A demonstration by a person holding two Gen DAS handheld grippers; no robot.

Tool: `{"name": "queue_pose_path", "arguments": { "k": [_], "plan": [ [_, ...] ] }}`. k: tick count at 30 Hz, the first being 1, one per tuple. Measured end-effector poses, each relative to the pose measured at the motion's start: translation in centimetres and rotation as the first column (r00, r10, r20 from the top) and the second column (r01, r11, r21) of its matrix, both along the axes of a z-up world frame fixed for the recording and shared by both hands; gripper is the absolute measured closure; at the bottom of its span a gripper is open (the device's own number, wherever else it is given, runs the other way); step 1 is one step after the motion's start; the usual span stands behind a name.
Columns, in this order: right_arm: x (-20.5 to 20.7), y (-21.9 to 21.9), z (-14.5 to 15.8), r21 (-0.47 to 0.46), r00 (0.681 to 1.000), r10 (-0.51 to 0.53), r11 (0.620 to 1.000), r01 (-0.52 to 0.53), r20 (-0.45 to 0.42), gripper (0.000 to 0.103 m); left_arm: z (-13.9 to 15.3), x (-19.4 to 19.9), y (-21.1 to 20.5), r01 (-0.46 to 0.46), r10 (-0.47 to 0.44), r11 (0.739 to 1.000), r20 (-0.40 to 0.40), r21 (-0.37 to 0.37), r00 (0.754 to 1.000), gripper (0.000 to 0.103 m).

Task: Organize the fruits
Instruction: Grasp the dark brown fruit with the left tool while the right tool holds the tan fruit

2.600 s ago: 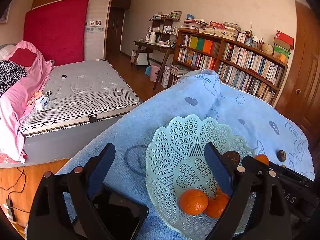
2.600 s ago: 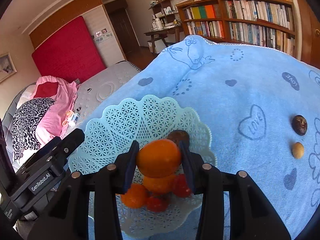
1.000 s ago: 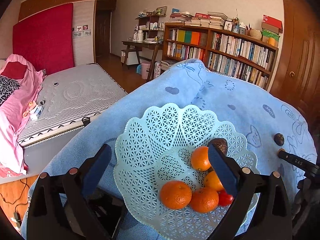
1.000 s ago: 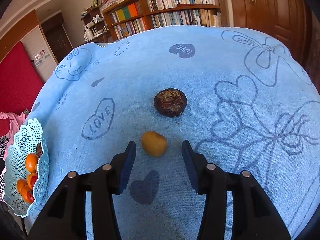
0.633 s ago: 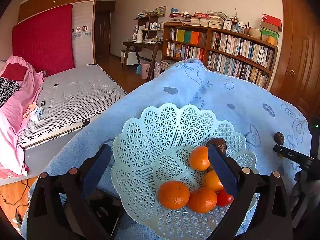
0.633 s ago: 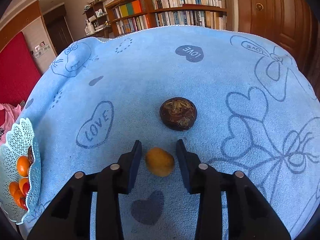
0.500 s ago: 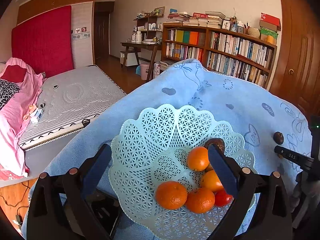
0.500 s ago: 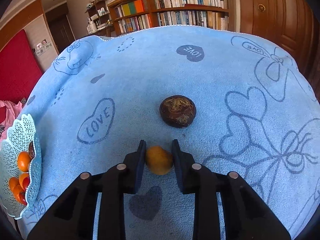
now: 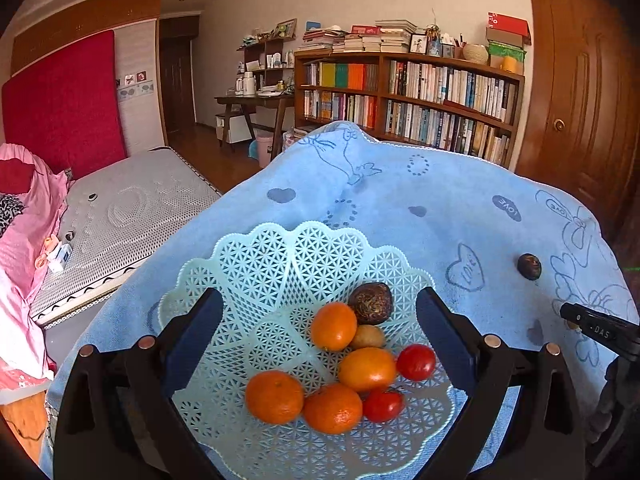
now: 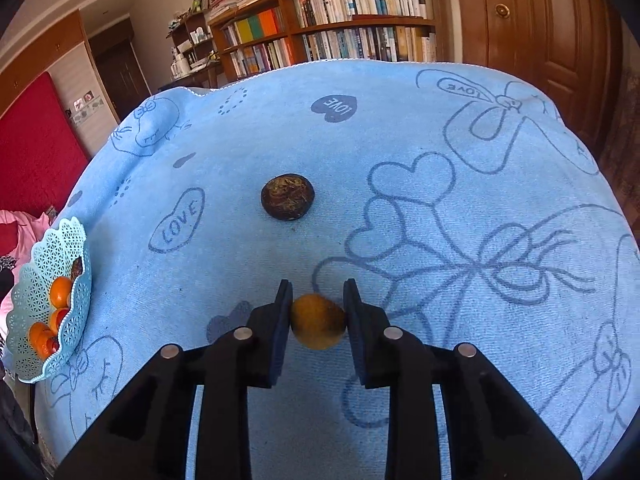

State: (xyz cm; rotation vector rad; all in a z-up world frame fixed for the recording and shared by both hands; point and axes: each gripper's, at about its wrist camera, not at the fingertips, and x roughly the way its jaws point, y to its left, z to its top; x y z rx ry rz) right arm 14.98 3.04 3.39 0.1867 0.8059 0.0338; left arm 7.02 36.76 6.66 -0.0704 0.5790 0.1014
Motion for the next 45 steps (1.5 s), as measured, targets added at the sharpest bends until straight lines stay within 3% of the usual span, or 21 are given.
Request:
{"name": "queue_pose_path", "arguments": {
  "k": [11,20,30,39,45],
  "plan": [
    [-2.4,-3.8,0.1,0.022,0.999,-0.024,0.999,0.024,0.02,0.076,0.3,3.5,-8.6,0.214,-0.214,0.977,-0.037,-0.008,0.976,0.005],
    [-2.9,-4.8,-0.5,0.059,0.999,-0.04,0.998,0.038,0.031,0.076,-2.5,9.1,-16.5,0.396,-0.402,0.916,-0.138,-0.067,0.905,0.005],
    [-2.8,-5.1,-1.0,0.091,0.998,-0.048,0.995,0.046,0.026,0.076,-4.6,14.0,-22.3,0.48,-0.48,0.876,-0.179,-0.051,0.858,0.006],
    [-2.7,-5.2,-1.2,0.105,0.999,-0.045,0.994,0.042,0.021,0.076,-6.5,17.0,-25.4,0.513,-0.51,0.857,-0.236,-0.05,0.827,0.026],
    [-2.7,-5.2,-1.2,0.109,0.999,-0.048,0.993,0.045,0.022,0.076,-7.0,17.9,-26.1,0.514,-0.508,0.856,-0.25,-0.045,0.824,0.039]
  ]
}}
